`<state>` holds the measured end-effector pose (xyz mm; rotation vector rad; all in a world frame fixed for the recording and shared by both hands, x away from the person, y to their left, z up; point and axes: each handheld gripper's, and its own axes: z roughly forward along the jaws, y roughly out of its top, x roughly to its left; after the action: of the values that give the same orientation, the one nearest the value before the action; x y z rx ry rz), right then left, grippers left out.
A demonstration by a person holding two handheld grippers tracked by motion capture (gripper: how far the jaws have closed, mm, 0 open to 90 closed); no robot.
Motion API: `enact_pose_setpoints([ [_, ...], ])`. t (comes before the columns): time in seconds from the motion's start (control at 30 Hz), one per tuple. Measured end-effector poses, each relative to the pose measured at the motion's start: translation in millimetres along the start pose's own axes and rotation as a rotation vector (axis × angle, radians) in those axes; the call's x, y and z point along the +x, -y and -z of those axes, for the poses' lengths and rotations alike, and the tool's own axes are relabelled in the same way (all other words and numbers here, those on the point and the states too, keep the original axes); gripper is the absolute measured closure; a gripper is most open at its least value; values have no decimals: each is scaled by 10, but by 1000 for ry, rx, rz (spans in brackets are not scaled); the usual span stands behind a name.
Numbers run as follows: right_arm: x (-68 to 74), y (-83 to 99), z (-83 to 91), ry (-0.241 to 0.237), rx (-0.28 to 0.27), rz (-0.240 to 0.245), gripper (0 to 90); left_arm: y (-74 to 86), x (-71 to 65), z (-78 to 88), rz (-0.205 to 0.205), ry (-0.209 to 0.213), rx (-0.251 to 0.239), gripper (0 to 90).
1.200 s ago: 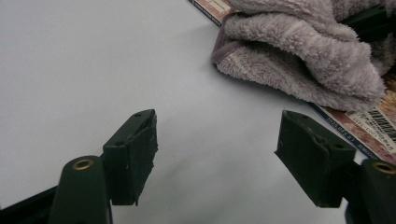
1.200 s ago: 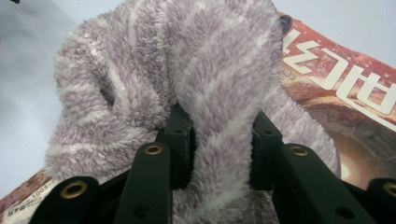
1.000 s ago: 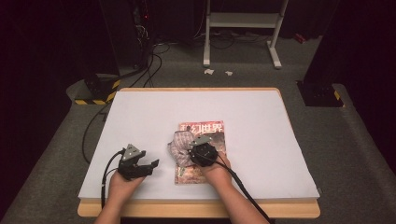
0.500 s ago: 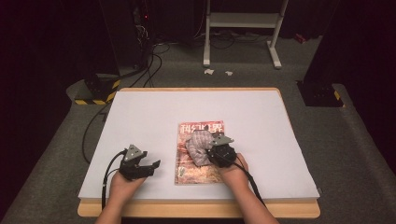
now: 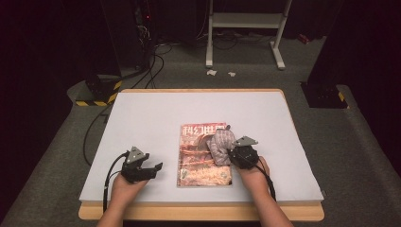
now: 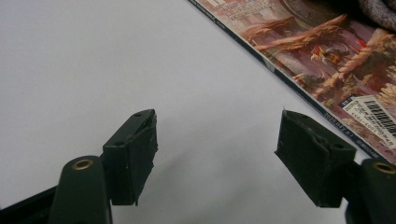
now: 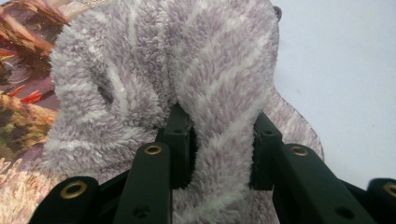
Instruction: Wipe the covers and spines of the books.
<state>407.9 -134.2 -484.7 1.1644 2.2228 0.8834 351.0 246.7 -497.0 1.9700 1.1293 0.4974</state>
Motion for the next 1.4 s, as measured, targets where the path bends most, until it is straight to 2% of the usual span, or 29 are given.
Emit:
enact_pose_setpoints([
  [0.1, 53, -32, -2, 18, 1, 25, 677, -3, 0, 3, 1, 0, -3, 289],
  [0.4, 292, -159, -79, 21, 7, 86, 677, -13, -6, 11, -5, 8, -4, 289],
  [0.47, 385, -208, -128, -2, 6, 98, 678, -13, 2, 18, 1, 9, -7, 288],
  [0.53, 411, -220, -143, -9, 4, 101, 678, -13, 2, 18, 5, 9, -11, 288],
  [0.57, 492, -256, -181, -24, 2, 109, 677, -14, 4, 20, 5, 10, -11, 289],
  [0.6, 492, -256, -181, -24, 2, 109, 677, -14, 4, 20, 3, 11, -11, 289],
  [0.67, 617, -311, -234, -50, -2, 127, 677, -15, 4, 22, 3, 13, -12, 288],
  [0.7, 617, -311, -234, -50, -2, 127, 677, -15, 4, 22, 3, 13, -12, 288],
  [0.73, 730, -358, -272, -69, -3, 136, 677, -15, 7, 24, 2, 13, -12, 288],
  [0.77, 730, -358, -272, -69, -3, 136, 677, -15, 7, 24, 2, 13, -12, 288],
  [0.8, 824, -400, -306, -86, -8, 145, 677, -15, 10, 25, 2, 14, -14, 288],
  [0.83, 824, -400, -306, -86, -8, 145, 677, -15, 10, 25, 2, 14, -14, 289],
  [1.07, 1177, -572, -400, -150, -12, 198, 676, -14, 18, 28, 8, 14, -16, 288],
  [1.1, 1177, -572, -400, -150, -12, 198, 676, -13, 19, 26, 9, 15, -16, 288],
  [1.13, 1257, -603, -428, -160, -14, 210, 676, -13, 22, 27, 6, 14, -15, 288],
  [1.27, 1287, -614, -454, -161, -14, 208, 677, -9, 26, 28, 4, 12, -12, 288],
  [1.37, 1223, -595, -451, -162, -11, 188, 677, -3, 36, 32, 3, 11, -9, 288],
  [1.4, 1153, -569, -434, -153, -9, 181, 677, 0, 40, 32, 2, 9, -7, 288],
])
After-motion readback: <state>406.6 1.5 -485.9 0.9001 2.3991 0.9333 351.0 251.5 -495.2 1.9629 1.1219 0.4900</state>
